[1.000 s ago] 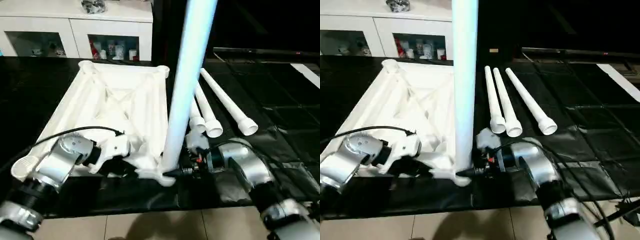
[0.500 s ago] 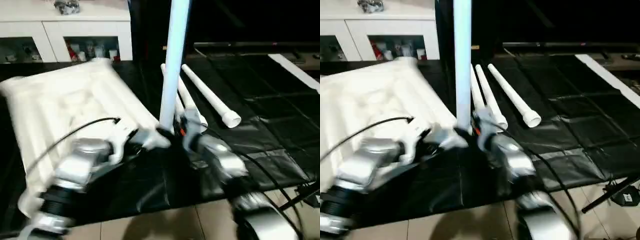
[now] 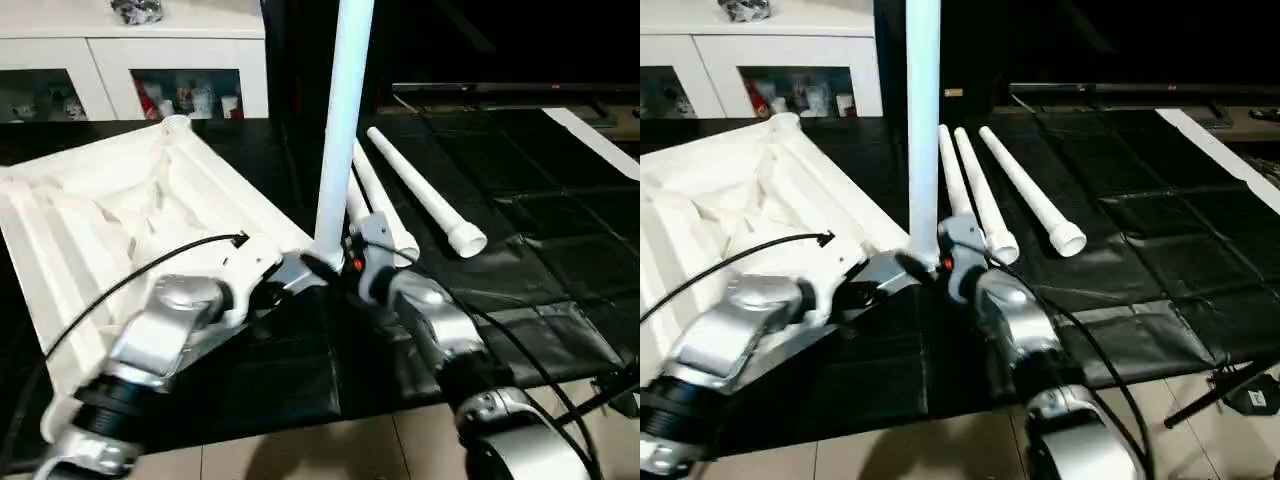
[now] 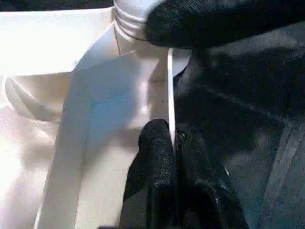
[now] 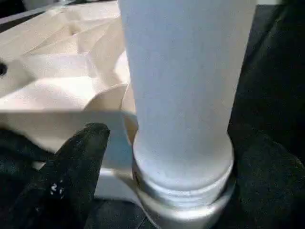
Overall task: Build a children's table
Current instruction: Rotate leg to tighten
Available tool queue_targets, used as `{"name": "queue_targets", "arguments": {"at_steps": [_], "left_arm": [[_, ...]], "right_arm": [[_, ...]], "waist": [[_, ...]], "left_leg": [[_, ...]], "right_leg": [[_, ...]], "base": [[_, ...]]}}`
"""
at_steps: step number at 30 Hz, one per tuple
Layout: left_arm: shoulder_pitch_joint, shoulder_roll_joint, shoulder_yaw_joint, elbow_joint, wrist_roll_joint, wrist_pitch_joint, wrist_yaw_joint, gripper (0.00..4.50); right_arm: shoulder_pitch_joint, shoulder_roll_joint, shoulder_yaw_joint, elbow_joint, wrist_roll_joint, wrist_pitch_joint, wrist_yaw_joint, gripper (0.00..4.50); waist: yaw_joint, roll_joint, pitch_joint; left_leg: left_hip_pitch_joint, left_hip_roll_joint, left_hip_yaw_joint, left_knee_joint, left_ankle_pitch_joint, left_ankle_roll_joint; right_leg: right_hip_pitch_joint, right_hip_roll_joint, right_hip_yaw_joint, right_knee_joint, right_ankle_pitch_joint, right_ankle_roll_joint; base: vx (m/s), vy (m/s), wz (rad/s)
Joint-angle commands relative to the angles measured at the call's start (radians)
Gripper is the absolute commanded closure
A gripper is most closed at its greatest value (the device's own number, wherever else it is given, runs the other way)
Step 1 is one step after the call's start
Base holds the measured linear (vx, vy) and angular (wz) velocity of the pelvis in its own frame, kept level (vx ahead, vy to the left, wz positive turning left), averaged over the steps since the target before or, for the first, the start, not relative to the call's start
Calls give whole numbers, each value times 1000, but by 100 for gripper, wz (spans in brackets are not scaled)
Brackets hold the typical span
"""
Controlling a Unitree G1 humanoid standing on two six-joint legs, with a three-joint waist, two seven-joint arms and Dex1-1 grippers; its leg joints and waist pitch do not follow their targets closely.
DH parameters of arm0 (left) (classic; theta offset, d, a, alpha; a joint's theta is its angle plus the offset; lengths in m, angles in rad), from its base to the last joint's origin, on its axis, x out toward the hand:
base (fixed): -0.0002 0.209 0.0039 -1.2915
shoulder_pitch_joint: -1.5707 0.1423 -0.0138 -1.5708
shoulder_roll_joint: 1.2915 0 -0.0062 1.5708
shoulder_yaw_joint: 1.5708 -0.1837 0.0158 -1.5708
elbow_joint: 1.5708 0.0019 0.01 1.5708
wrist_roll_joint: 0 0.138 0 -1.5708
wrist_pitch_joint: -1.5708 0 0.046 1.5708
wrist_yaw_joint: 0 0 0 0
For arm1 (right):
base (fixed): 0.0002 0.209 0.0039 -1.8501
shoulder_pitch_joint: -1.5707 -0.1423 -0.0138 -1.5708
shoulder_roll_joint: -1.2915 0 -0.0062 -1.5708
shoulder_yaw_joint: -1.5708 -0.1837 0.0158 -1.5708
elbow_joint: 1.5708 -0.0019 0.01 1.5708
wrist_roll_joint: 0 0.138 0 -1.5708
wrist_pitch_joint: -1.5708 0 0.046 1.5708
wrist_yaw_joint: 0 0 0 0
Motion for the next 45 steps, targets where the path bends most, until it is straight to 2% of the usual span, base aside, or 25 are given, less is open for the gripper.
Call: {"name": "queue_targets", "arguments": {"at_steps": [1, 4, 9, 10, 12, 13, 19, 23, 24, 27, 29, 31, 39, 41, 42, 45], "left_arm": [[-10, 42, -23, 14, 0, -107, -76, 450], [2, 124, -56, 37, -23, -213, -238, 450], [1, 176, -86, 51, -41, -263, -350, 450], [-7, 195, -101, 70, -48, -293, -408, 450], [-15, 205, -112, 86, -47, -322, -434, 450], [-30, 218, -133, 116, -45, -368, -482, 450], [-54, 233, -170, 141, -36, -425, -557, 450], [-72, 227, -183, 165, -24, -458, -580, 450], [-75, 225, -183, 169, -24, -460, -583, 450], [-84, 223, -185, 186, -28, -475, -592, 450], [-90, 224, -188, 201, -26, -492, -599, 450], [-91, 225, -190, 206, -26, -496, -601, 450], [-93, 225, -193, 221, -25, -510, -615, 450], [-94, 225, -193, 223, -24, -513, -618, 450], [-94, 224, -194, 226, -23, -516, -620, 450], [-96, 222, -195, 231, -22, -520, -620, 450]], "right_arm": [[13, -46, 1, -36, 19, -30, 89, 4], [41, -136, 43, -92, 22, -51, 275, 1], [44, -189, 58, -121, 46, -34, 404, 1], [38, -216, 73, -132, 57, -28, 480, 1], [35, -232, 89, -134, 51, -40, 518, 1], [30, -254, 120, -132, 36, -59, 582, 1], [15, -264, 158, -113, 11, -85, 650, 1], [-4, -251, 161, -96, 28, -66, 682, 1], [-6, -247, 161, -97, 36, -56, 692, 17], [-10, -244, 162, -98, 51, -42, 713, 17], [-13, -242, 166, -95, 57, -32, 736, 45], [-12, -241, 169, -96, 60, -29, 748, 52], [-6, -245, 180, -113, 75, 10, 806, 138], [-6, -246, 181, -114, 75, 11, 810, 145], [-7, -246, 182, -114, 75, 15, 815, 164], [-8, -246, 185, -111, 74, 20, 825, 178]], "waist": [[9, 11, -61], [21, 12, -60], [27, 14, -57], [29, 15, -57], [38, 14, -58], [46, 12, -58], [52, 10, -59], [55, 11, -59], [56, 11, -59], [59, 11, -61], [62, 11, -62], [63, 11, -61], [65, 11, -61], [65, 11, -61], [65, 11, -61], [65, 12, -61]], "left_leg": [[1, 16, 0, -53, -177, 42], [4, 19, 3, -53, -178, 45], [8, 22, 1, -56, -213, 35], [8, 21, 1, -56, -217, 35], [9, 23, 2, -56, -207, 36], [9, 22, 4, -54, -202, 36], [7, 24, 2, -55, -212, 21], [9, 25, 2, -55, -213, 18], [8, 24, 2, -55, -211, 18], [7, 25, 3, -54, -197, 20], [8, 25, 3, -54, -195, 20], [8, 25, 3, -54, -201, 18], [7, 26, 2, -54, -199, 16], [7, 25, 2, -54, -200, 17], [7, 25, 2, -54, -202, 15], [8, 26, 2, -55, -205, 12]], "right_leg": [[58, -67, 48, -67, -141, -198], [55, -66, 50, -65, -134, -194], [54, -69, 50, -67, -171, -206], [54, -68, 49, -67, -173, -208], [54, -67, 49, -66, -166, -206], [54, -67, 48, -64, -160, -206], [54, -71, 49, -64, -189, -202], [53, -71, 49, -64, -197, -201], [54, -71, 49, -63, -196, -201], [55, -70, 49, -59, -162, -209], [54, -70, 48, -58, -158, -210], [55, -71, 48, -59, -166, -208], [55, -72, 48, -59, -176, -206], [54, -71, 48, -59, -175, -206], [55, -72, 48, -60, -182, -205], [54, -72, 48, -61, -189, -203]], "base": [[0, 0, 0], [0, 0, 0], [0, 0, 0], [0, 0, 0], [0, 0, 0], [0, 0, 0], [0, 0, 0], [0, 0, 0], [0, 0, 0], [0, 0, 0], [0, 0, 0], [0, 0, 0], [0, 0, 0], [0, 0, 0], [0, 0, 0], [0, 0, 0]]}}
